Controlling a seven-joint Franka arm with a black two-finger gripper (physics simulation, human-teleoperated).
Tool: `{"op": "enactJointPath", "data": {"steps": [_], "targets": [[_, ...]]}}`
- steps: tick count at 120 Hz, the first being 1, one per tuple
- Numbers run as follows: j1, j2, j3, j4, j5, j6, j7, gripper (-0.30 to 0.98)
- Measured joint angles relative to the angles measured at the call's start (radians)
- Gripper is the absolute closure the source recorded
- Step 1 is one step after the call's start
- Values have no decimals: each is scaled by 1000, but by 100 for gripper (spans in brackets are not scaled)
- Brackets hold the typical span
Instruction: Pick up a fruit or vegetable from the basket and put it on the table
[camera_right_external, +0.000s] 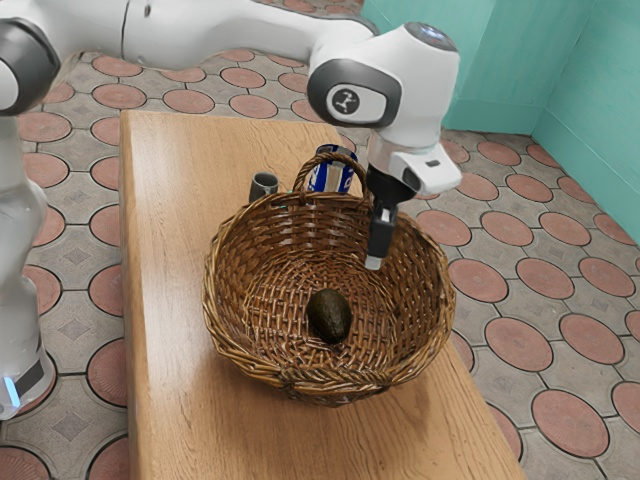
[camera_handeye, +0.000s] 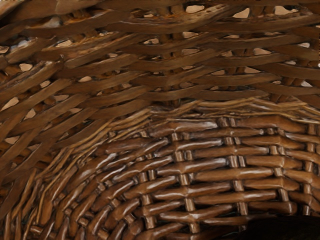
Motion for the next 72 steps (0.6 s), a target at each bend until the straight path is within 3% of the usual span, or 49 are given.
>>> {"op": "enactJointPath", "data": {"steps": [22,72], "targets": [[-61,-75,2,-98,17,62,10,0],[-92,-65,45,-161,20,104,136,0]]}}
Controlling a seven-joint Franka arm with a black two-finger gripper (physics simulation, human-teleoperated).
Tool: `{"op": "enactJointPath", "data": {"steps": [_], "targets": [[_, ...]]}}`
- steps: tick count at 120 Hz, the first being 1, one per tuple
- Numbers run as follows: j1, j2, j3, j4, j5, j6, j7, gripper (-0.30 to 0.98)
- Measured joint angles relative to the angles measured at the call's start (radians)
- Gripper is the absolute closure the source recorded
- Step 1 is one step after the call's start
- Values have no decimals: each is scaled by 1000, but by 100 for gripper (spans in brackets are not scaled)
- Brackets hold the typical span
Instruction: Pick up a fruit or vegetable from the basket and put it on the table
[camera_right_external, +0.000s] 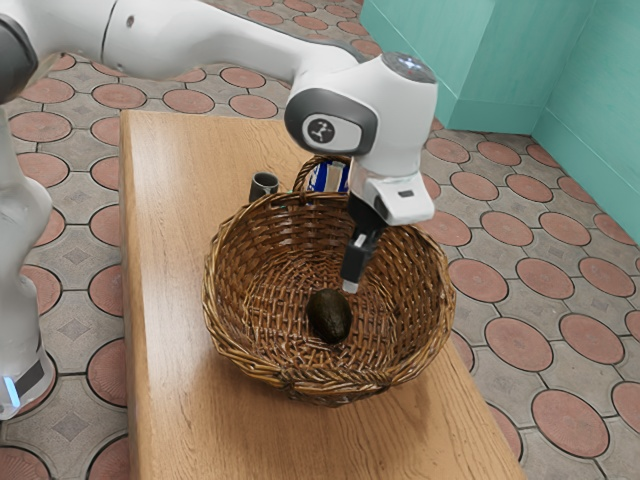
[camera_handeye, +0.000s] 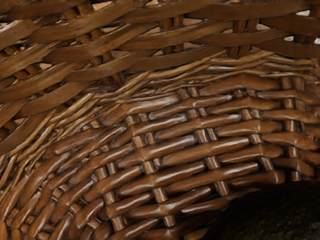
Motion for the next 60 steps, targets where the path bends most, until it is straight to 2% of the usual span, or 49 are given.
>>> {"op": "enactJointPath", "data": {"steps": [60], "targets": [[-61,-28,13,-49,-23,6,97,0]]}}
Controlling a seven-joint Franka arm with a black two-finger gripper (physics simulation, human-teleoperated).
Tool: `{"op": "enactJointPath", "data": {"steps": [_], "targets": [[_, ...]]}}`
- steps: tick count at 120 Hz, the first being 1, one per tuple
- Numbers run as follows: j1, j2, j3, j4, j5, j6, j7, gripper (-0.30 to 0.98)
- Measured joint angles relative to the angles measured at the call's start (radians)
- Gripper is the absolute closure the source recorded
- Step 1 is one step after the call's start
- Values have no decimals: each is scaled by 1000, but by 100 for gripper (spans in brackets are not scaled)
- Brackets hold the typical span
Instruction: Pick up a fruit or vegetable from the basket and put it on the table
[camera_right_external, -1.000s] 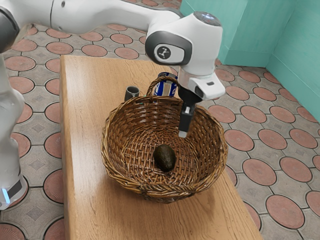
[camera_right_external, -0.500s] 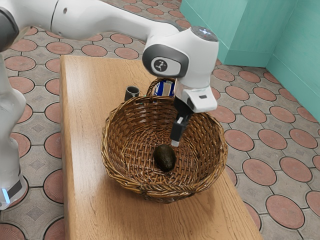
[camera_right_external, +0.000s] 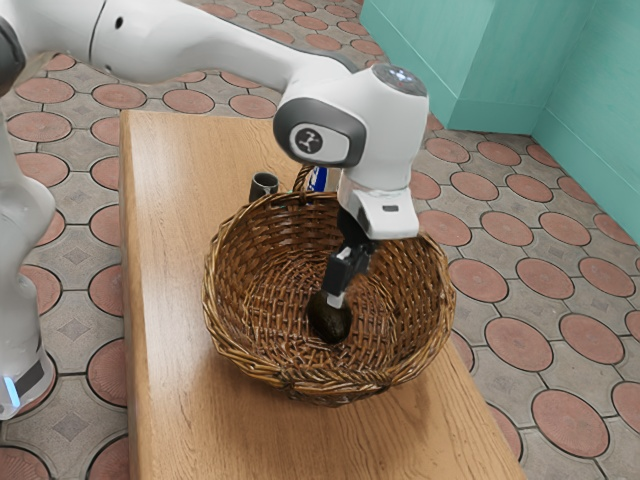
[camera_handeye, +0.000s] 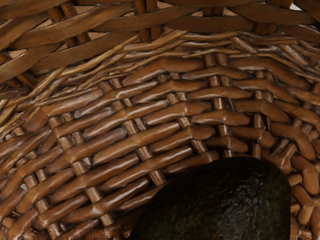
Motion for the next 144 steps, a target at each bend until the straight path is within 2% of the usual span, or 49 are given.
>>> {"op": "enactJointPath", "data": {"steps": [40,86,108,128,144], "targets": [[-23,-10,3,-35,-9,18,43,0],[-23,48,17,-68,-29,57,82,0],[-22,54,35,-73,-28,69,102,24],[-24,66,38,-78,-26,74,116,29],[-29,9,37,-71,-24,71,125,30]]}}
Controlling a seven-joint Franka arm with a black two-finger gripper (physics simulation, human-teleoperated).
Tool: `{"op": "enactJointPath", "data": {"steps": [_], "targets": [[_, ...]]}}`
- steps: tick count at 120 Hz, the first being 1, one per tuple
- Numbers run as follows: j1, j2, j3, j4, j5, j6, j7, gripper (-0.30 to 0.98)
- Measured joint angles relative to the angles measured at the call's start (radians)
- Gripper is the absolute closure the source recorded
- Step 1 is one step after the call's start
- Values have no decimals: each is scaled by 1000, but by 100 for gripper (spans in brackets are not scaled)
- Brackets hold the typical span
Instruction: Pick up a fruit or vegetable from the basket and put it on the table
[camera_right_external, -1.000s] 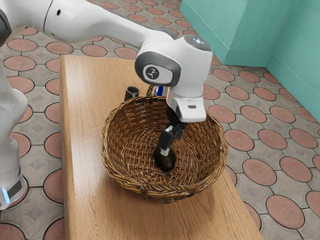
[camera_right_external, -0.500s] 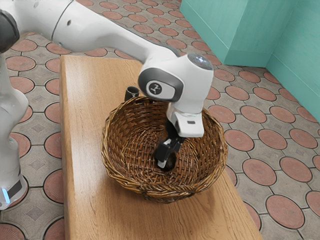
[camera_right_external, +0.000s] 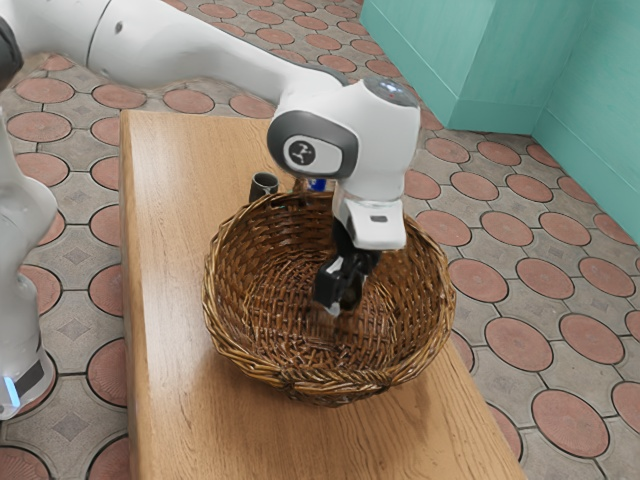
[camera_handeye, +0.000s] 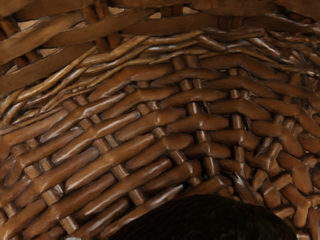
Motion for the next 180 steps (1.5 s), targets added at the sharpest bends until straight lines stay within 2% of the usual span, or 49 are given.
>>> {"op": "enactJointPath", "data": {"steps": [10,26,54,64,97,120,144,161,180], "targets": [[-38,-34,-1,33,1,-11,5,36],[-155,-39,-6,113,4,-28,14,41],[-297,-60,-13,156,6,-49,25,42],[-303,-90,-36,173,11,-66,29,42],[-311,-65,-230,261,30,-101,37,42],[-318,-24,-281,281,34,-108,41,42],[-323,-4,-291,284,35,-109,45,43],[-337,5,-298,295,31,-111,48,17],[-333,3,-297,295,29,-108,52,6]]}}
